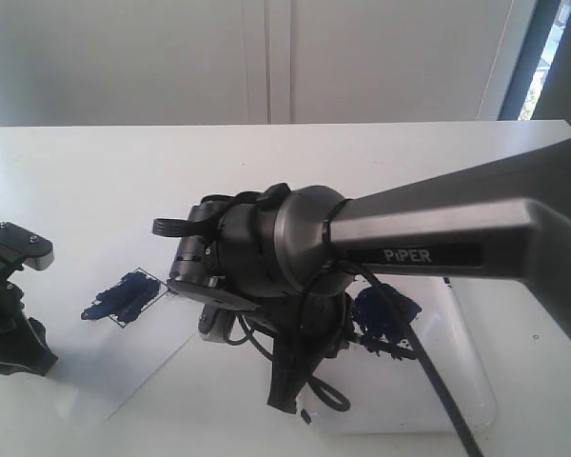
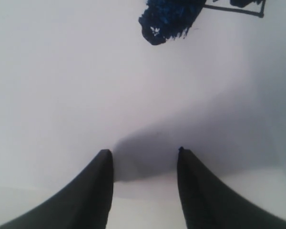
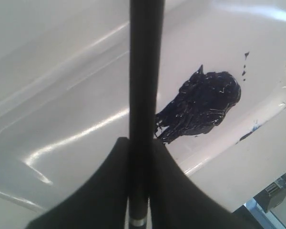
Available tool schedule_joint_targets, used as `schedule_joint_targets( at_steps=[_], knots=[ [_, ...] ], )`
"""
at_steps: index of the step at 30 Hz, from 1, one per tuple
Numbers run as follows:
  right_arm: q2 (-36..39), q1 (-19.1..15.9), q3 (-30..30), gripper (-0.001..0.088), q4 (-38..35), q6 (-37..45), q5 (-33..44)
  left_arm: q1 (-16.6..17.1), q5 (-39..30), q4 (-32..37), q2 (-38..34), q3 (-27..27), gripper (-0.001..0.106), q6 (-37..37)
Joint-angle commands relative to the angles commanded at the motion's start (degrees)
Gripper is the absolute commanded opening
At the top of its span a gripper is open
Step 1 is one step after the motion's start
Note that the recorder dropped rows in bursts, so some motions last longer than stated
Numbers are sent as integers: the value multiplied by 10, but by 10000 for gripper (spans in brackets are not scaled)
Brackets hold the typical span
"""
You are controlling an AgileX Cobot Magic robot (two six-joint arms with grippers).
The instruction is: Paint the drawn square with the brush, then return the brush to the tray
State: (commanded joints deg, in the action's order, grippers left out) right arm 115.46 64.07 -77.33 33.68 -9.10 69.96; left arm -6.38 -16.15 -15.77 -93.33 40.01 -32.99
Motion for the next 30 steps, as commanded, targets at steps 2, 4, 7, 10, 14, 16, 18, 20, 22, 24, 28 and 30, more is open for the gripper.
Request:
schedule_joint_targets(
  at_steps=[2,4,7,10,14,16,18,20,22,24,28,30],
  knots=[
    [0,0,0,0,1,0,0,0,0,0,0,0,483,0],
    [0,1,0,0,1,0,0,0,0,0,0,0,483,0],
    [0,1,-6,0,0,0,0,0,0,0,0,0,483,0],
    [0,5,-9,0,3,0,0,0,0,0,0,0,483,0],
    [1,5,-9,0,4,0,0,0,0,0,0,0,483,0],
    [1,5,-9,0,4,0,0,0,0,0,0,0,483,0],
    [1,5,-9,0,4,0,0,0,0,0,0,0,483,0],
    [1,5,-9,0,3,0,0,0,0,0,0,0,483,0],
    [1,5,-9,0,3,1,0,0,0,0,0,0,483,-1],
    [1,5,-9,0,3,3,0,0,0,0,0,0,483,-1],
    [1,5,-9,0,2,3,0,0,0,0,0,0,483,-1],
    [1,5,-9,0,2,3,0,0,0,0,0,0,483,-1]
  ],
)
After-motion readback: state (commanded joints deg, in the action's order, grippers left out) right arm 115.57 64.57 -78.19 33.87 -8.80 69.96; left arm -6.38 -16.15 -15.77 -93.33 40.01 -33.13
